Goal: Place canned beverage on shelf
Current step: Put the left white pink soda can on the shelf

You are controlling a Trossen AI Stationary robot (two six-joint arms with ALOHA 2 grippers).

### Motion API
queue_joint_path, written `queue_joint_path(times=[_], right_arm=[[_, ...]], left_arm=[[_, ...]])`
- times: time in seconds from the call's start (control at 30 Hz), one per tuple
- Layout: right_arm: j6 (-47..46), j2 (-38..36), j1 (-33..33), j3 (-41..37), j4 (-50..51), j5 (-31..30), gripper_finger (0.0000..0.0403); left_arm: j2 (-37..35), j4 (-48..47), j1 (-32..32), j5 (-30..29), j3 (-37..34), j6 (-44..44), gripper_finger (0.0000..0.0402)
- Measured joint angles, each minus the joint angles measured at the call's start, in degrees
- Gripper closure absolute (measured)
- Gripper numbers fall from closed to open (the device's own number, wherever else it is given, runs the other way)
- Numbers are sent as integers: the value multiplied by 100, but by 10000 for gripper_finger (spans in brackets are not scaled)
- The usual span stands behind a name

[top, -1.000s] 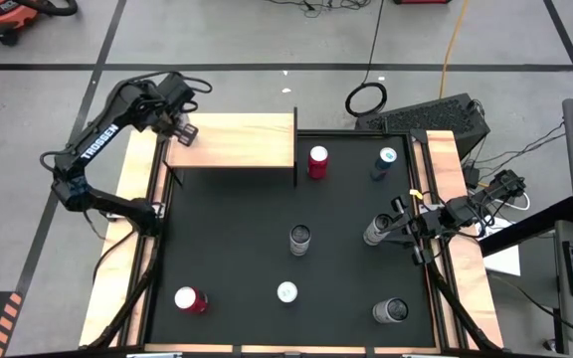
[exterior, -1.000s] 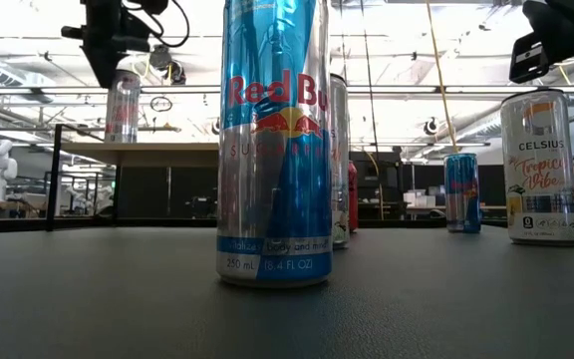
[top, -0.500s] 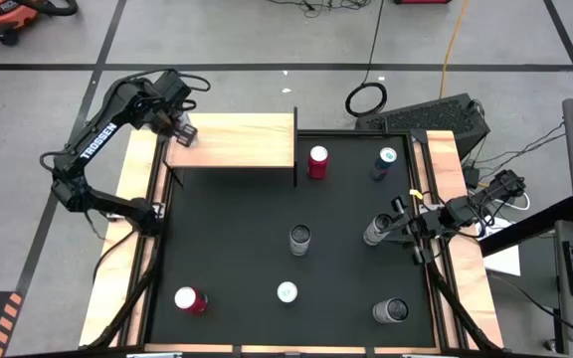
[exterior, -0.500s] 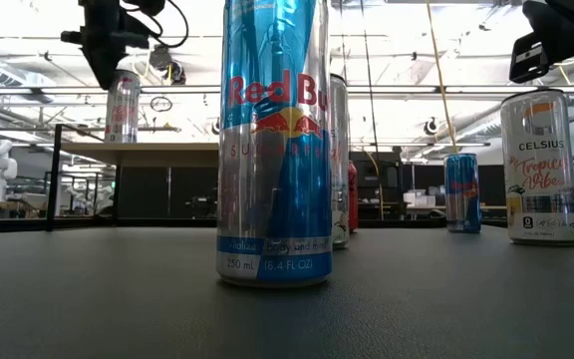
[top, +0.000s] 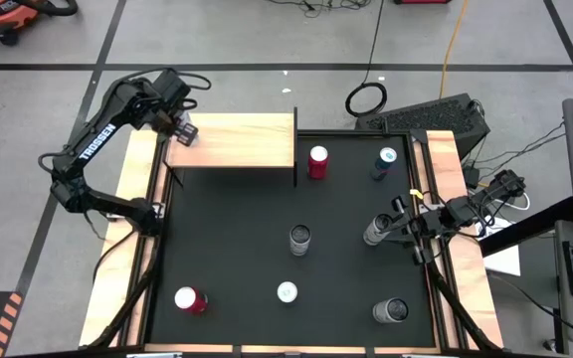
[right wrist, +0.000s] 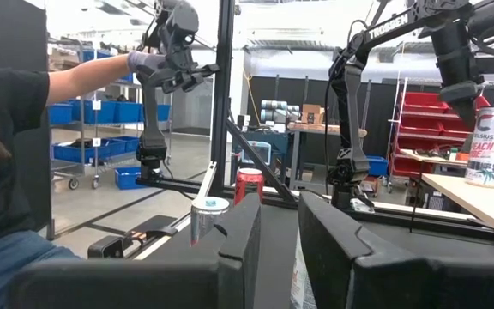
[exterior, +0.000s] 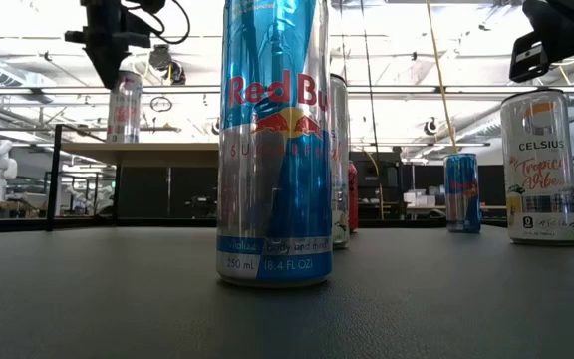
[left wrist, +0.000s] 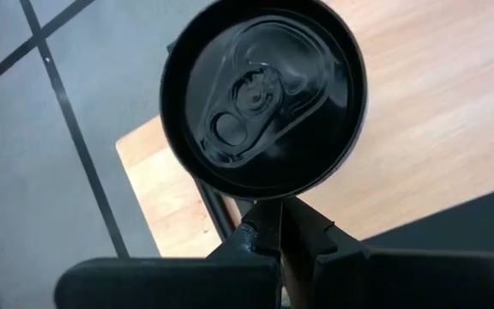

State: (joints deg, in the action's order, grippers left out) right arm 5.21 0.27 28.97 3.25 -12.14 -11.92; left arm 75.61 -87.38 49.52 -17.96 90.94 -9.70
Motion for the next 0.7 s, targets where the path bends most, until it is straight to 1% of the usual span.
queue_joint_path(times=[0.33,0.53,0.7], right_arm=[[4,0,-1,0,4,0,335],[0,1,-1,0,4,0,335],[1,1,-1,0,4,-1,335]], left_arm=[[180,41,319,-13,0,256,401],[304,371,336,-31,0,460,401],[305,397,341,-35,0,562,401]])
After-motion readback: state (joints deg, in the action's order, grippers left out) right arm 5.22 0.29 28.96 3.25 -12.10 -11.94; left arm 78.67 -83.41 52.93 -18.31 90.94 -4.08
